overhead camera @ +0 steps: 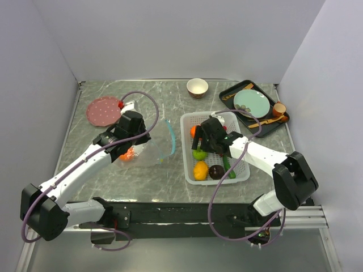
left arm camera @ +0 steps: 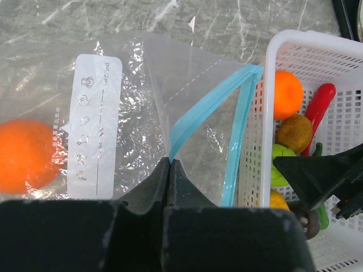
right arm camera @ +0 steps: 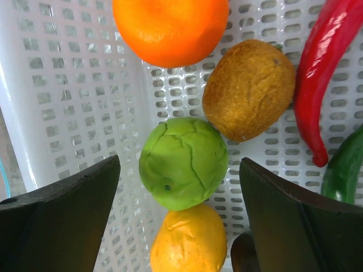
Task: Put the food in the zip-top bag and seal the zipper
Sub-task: Pick up the fake fruit from the bin.
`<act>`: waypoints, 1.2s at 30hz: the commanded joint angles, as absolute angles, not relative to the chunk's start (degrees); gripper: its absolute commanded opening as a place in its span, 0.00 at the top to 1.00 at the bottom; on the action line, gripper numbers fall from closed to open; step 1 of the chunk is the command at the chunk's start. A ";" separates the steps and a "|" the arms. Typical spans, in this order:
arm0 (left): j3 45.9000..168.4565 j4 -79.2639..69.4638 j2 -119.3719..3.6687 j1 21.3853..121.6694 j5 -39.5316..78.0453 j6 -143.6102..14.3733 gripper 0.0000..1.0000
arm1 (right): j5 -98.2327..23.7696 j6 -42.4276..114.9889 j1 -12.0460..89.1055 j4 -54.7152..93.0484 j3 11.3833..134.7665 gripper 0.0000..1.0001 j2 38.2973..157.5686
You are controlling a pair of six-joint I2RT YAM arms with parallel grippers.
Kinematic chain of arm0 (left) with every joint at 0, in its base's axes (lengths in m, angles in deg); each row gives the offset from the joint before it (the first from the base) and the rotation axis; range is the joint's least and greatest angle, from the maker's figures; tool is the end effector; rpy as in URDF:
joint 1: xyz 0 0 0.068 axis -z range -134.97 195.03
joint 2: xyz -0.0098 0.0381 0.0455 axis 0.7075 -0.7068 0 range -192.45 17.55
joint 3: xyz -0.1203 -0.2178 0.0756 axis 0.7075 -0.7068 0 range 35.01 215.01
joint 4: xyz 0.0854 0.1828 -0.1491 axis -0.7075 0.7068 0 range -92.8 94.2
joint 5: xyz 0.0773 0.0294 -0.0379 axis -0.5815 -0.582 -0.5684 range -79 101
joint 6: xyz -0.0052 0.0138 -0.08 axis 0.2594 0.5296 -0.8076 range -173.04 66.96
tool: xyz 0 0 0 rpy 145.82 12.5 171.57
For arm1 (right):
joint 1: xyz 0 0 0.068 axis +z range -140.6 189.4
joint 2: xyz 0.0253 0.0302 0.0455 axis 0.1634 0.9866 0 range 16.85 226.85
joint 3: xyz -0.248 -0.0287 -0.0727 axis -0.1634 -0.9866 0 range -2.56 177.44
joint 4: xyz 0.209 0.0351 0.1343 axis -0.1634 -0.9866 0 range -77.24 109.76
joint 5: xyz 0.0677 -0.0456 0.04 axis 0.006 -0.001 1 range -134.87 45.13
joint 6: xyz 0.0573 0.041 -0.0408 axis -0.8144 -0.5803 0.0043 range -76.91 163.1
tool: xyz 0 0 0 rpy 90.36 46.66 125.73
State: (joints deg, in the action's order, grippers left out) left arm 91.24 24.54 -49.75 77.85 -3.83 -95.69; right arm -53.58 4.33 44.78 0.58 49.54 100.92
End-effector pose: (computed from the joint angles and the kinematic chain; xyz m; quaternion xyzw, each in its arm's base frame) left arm 0.2413 -0.1343 0.2705 -0.1324 0.8847 -0.1723 0.4124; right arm 0.2625 0.1732 0.1781 0.0530 0.9392 0.1428 0.3078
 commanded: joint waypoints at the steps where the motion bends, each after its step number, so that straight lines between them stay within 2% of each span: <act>1: 91.00 23.13 -48.01 77.72 -3.68 -94.44 0.99 | -52.69 3.55 45.17 2.10 49.39 0.09 101.49; 12: 90.12 22.43 -46.61 77.72 -3.42 -94.52 0.99 | -53.57 3.46 45.53 0.69 49.38 0.12 102.90; 16: 89.94 22.43 -46.34 77.72 -3.59 -94.44 0.99 | -53.49 3.54 45.79 0.43 49.65 0.17 103.77; 29: 89.85 22.87 -45.99 77.72 -3.95 -94.44 0.99 | -55.07 3.98 46.23 0.95 48.86 0.48 101.32; 36: 89.76 22.69 -45.99 77.72 -3.77 -94.44 0.99 | -55.95 4.69 46.23 2.71 47.37 0.56 96.58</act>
State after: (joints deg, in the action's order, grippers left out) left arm 89.82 24.43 -47.46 77.82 -3.86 -95.63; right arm -53.87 3.98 45.83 0.67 48.31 101.89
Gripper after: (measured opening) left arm 0.021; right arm 0.687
